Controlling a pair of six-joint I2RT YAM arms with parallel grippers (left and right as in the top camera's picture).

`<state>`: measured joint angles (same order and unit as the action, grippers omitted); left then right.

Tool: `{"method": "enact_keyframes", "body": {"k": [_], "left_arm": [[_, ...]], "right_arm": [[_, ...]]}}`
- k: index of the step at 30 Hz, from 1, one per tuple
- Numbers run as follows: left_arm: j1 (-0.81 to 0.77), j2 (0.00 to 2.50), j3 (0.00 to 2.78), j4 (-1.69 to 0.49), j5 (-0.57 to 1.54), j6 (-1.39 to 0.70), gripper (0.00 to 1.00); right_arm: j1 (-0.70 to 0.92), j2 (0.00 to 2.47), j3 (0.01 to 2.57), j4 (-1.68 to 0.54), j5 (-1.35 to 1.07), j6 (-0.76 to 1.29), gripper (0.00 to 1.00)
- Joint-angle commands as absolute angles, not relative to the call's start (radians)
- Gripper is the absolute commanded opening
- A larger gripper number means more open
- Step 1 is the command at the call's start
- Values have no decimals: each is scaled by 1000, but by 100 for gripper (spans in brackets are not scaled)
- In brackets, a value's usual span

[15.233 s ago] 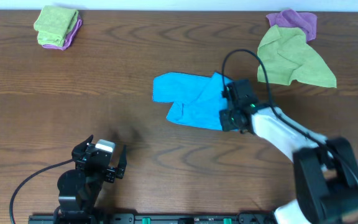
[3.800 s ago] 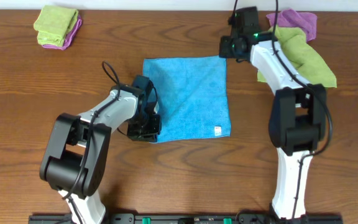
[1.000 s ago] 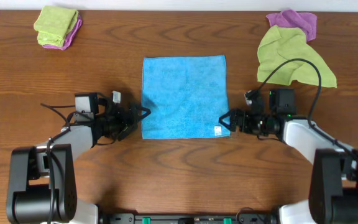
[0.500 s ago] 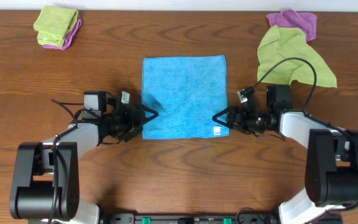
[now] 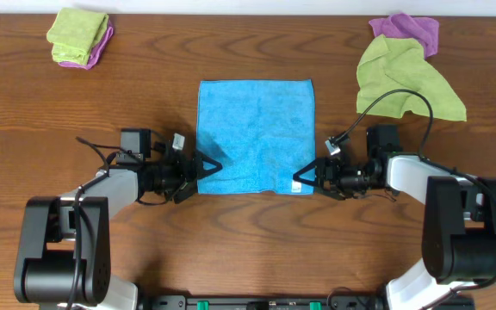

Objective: Fold the cloth
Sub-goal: 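Close both grippers on the near corners of the blue cloth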

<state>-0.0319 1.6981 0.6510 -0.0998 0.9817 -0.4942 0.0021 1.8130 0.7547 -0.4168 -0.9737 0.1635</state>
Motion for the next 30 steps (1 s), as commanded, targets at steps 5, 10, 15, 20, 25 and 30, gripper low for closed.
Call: {"method": "enact_keyframes", "body": {"k": [5,10,15,20,25,30], "left_arm": [[7,1754,598,-154,828,-441,89],[7,1754,598,-158,828,-441,59],[6,1754,598,-164,828,-441,39],[6,1754,598,-173,814,-441,32],[6,1754,598,-177,807,-441,19],[6,1754,598,-179,804,-441,6]], "right_arm": [[0,1897,685,-438,-591,134,78],[0,1897,685,-433,-590,134,56],[0,1897,685,-427,-590,134,46],[0,1897,685,-425,-590,134,36],[0,1897,685,-415,-590,145,19],[0,1897,686,-407,-590,153,12]]}}
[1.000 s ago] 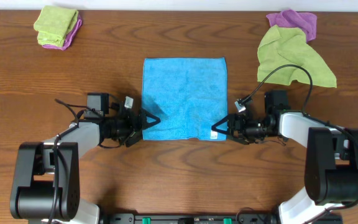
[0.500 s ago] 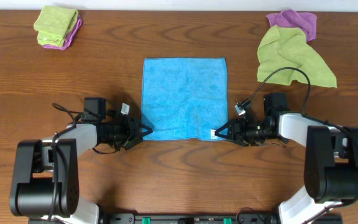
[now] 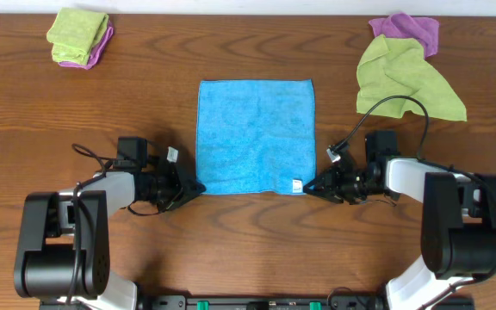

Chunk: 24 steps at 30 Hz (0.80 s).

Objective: Fold the cloth
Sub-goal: 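Close both grippers on the near corners of the blue cloth, then lift the near edge and fold it over toward the far edge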

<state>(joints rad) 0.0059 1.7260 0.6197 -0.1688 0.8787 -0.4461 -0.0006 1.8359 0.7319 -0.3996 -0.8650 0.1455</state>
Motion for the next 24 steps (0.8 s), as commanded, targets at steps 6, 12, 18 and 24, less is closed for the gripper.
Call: {"method": "enact_keyframes", "body": {"k": [6,12,18,24], "left_arm": [[6,1754,598,-179,802,-441,6],[6,1752,628,-130,889,-442,6],[6,1711,799,-134,886,-437,6],[5,1714,984,-130,768,-391,6]], "right_arm": [[0,1897,689,-404,-591,165,1],[1,1858,741,-456,-614,179,2],[2,1705,865,-505,-610,180,2],[30,1673,1039,-491,-522,225,1]]}}
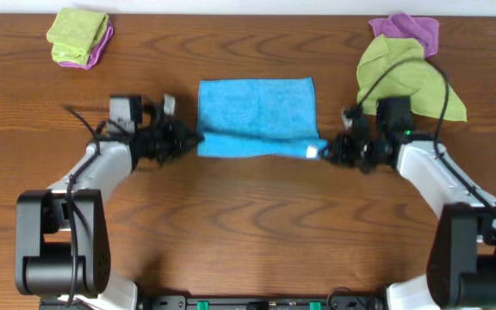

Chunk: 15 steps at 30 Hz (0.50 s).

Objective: Fold the cloth
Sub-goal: 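Lift the near edge and fold it over toward the far edge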

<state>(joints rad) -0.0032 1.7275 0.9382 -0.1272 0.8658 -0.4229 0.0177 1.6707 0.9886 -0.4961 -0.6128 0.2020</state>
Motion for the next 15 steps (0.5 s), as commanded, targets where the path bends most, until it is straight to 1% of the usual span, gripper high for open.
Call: {"method": "enact_keyframes", "body": {"k": [1,8,15], "left_arm": [[5,1721,991,-126,743,-392,6],[5,1831,1015,14,722,-432,6],[5,2028,1215,23,725,-434,6]], "right_arm": [[38,1683,1054,-474,-511,235,1],[54,1813,1134,-373,-471,319,1],[54,1975,1284,-339,-475,348,2]]}}
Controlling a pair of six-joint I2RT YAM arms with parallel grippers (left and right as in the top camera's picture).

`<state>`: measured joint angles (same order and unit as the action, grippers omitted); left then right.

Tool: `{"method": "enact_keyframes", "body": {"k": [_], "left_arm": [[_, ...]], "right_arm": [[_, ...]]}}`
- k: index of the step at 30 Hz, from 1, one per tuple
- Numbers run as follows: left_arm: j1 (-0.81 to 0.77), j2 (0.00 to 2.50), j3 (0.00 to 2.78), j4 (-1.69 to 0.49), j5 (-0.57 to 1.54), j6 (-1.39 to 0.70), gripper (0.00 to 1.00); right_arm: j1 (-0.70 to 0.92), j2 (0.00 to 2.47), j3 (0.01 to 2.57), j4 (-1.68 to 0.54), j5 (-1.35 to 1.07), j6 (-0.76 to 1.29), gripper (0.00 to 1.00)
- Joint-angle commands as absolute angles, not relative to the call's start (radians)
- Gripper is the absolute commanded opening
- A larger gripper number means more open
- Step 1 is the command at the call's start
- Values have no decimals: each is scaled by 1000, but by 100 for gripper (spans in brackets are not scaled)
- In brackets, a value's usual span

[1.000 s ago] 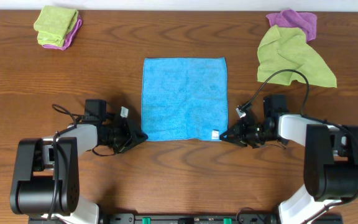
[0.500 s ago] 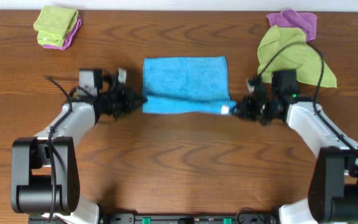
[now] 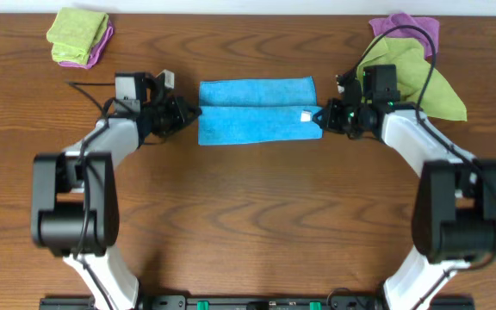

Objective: Fold the cloth
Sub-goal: 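Lift the near edge and fold it over toward the far edge, then release the folded edge and raise both grippers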

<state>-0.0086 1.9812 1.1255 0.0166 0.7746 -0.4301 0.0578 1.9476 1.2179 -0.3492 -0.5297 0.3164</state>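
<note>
The blue cloth [image 3: 257, 110] lies at the table's middle back, doubled over on itself into a wide band, with its white tag at the right end. My left gripper [image 3: 194, 113] is shut on the cloth's left corner. At the opposite end my right gripper [image 3: 319, 117] is shut on the right corner beside the tag. Both held corners sit a little short of the cloth's far edge.
A folded green cloth on a purple one [image 3: 79, 36] sits at the back left. A loose green cloth [image 3: 407, 73] over a purple one [image 3: 407, 27] lies at the back right, close behind my right arm. The wooden table [image 3: 248, 224] stretches in front.
Both grippers have moved farther back with the cloth's near corners, so the folded-over layer now covers more of the cloth and the band sits closer to the far edge.
The cloth lay flat and square, with both grippers open at its near corners. Then they were down on those corners. Later the near edge was lifted and carried halfway back, and now it rests near the far edge, the cloth doubled.
</note>
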Motion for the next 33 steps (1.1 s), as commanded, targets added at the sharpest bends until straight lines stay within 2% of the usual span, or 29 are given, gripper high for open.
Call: {"method": "enact_keyframes", "body": {"k": [1,7,11,20,30,31,32,33], "left_arm": [[5,2059,1259,19,725,-434,6],[5,2228,1520,-36,756,-434,6],[5,2265,1612,-126,751,-394,6],[6,2260,1621,-440,751,-265,6],[6,2260,1621,-483,699,-257,6],[6,2260,1621,-482,699,-257,6],[6,2260,1621,-483,699,-258,26],[8,2259,1621,-484,699,-258,40]], "right_arm": [[54,2000,1320,-336,-475,354,1],[54,2130,1522,-332,-485,389,1],[66,2155,1564,-331,-494,389,2],[82,2155,1564,-537,-493,323,1],[82,2155,1564,-580,-448,313,1],[82,2155,1564,-579,-448,313,14],[82,2155,1564,-577,-448,313,41],[82,2155,1564,-574,-448,313,67]]}}
